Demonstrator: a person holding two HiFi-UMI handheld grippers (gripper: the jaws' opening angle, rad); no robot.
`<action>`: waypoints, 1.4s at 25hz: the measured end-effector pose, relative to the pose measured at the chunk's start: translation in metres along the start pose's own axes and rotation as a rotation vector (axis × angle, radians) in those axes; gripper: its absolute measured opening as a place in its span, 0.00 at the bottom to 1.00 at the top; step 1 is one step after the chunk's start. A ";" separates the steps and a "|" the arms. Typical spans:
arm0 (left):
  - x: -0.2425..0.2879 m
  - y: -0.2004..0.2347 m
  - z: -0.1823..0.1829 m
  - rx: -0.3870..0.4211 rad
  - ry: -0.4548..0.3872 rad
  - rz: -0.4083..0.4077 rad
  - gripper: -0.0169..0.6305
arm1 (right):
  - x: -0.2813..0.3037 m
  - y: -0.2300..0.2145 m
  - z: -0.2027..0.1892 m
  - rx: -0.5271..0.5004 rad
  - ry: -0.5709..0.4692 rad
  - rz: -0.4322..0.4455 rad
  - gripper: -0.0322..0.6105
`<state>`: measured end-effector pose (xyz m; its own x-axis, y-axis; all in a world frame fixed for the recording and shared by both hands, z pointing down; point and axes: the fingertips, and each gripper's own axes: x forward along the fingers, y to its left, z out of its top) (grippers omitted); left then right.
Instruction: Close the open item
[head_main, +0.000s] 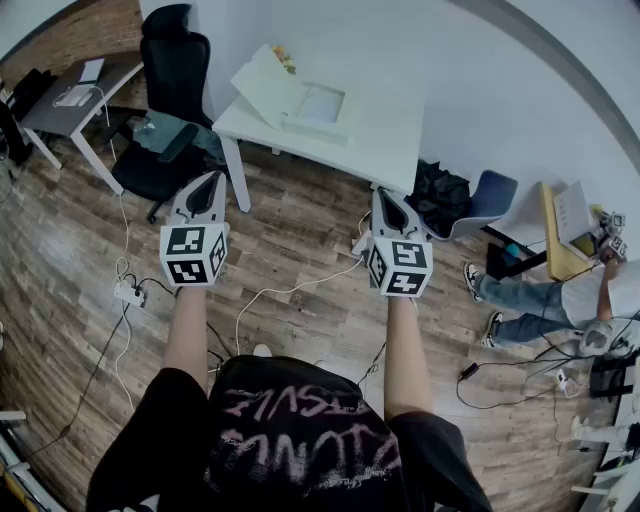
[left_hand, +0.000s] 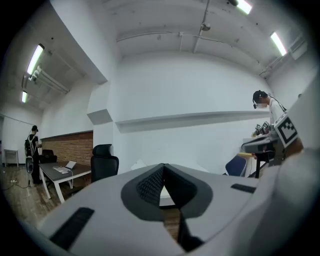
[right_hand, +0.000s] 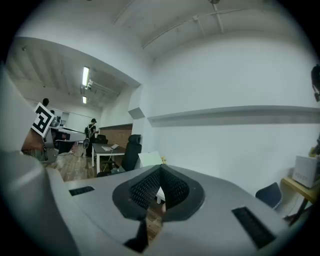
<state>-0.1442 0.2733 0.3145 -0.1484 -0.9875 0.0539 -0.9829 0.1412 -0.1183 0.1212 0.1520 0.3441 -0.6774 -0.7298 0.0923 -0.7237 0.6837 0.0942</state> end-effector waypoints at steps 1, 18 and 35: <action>0.000 0.000 -0.001 0.000 0.003 -0.001 0.03 | 0.000 0.000 0.001 0.000 0.000 -0.001 0.07; 0.000 0.022 -0.011 0.000 -0.001 -0.032 0.03 | 0.011 0.033 0.010 0.014 -0.009 0.029 0.07; 0.012 0.064 -0.029 -0.026 0.004 -0.085 0.03 | 0.037 0.061 0.011 0.055 -0.022 -0.023 0.07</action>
<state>-0.2121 0.2725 0.3365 -0.0649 -0.9957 0.0663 -0.9944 0.0590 -0.0875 0.0503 0.1663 0.3419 -0.6627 -0.7457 0.0691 -0.7449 0.6659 0.0416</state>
